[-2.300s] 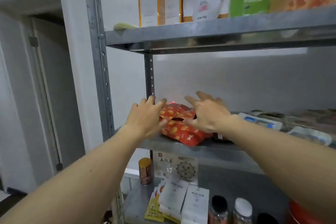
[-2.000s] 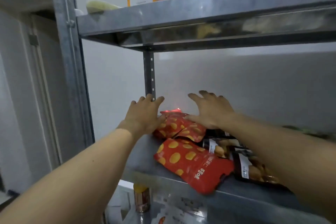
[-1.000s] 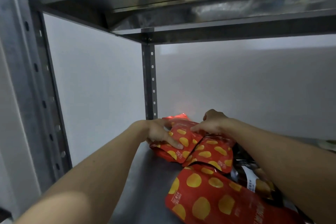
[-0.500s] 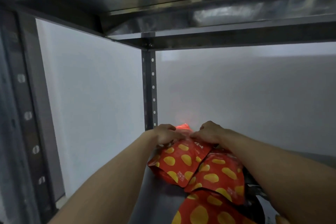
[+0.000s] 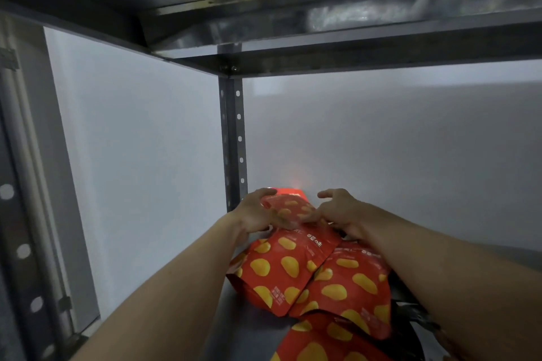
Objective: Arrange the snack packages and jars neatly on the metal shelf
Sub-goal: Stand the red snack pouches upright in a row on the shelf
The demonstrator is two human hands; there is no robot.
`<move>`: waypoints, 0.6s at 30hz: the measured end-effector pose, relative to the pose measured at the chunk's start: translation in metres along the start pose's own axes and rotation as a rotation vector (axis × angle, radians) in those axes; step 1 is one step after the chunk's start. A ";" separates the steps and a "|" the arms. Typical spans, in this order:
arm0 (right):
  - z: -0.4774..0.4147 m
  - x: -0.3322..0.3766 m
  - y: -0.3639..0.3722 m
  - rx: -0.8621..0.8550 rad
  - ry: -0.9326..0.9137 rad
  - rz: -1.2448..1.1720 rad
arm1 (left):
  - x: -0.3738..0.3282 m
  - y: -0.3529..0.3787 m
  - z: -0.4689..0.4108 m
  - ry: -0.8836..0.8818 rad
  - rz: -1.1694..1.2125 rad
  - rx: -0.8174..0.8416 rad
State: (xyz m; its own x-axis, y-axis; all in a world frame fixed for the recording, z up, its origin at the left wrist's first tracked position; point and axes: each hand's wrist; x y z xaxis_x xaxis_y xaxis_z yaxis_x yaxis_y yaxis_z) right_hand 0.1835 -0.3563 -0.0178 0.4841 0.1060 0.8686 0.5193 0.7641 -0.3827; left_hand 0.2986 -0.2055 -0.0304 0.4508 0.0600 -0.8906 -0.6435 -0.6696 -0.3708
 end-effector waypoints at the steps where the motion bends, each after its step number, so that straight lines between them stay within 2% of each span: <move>1: -0.001 0.000 0.000 -0.001 -0.017 -0.058 | -0.002 0.000 0.001 0.023 0.014 -0.021; 7: -0.008 0.000 0.004 -0.115 -0.181 -0.159 | -0.007 0.001 0.005 0.182 0.104 -0.135; 13: -0.008 0.004 0.017 -0.198 -0.409 -0.005 | -0.003 -0.004 0.002 0.205 0.213 -0.200; 18: -0.015 0.005 0.024 -0.233 -0.435 0.049 | 0.004 -0.008 0.005 0.239 0.172 -0.235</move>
State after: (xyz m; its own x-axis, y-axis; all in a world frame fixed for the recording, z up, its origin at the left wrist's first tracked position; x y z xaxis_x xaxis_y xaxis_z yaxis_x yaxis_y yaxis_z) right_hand 0.2092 -0.3468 -0.0274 0.1990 0.4317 0.8798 0.6707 0.5946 -0.4434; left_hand 0.3018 -0.1961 -0.0324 0.4979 -0.2245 -0.8376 -0.5756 -0.8080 -0.1256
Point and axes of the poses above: each hand's wrist, its own z-axis away from the middle knuckle, its own y-axis out of the palm, x = y × z, and after that the axes turned 15 degrees about y, right-handed
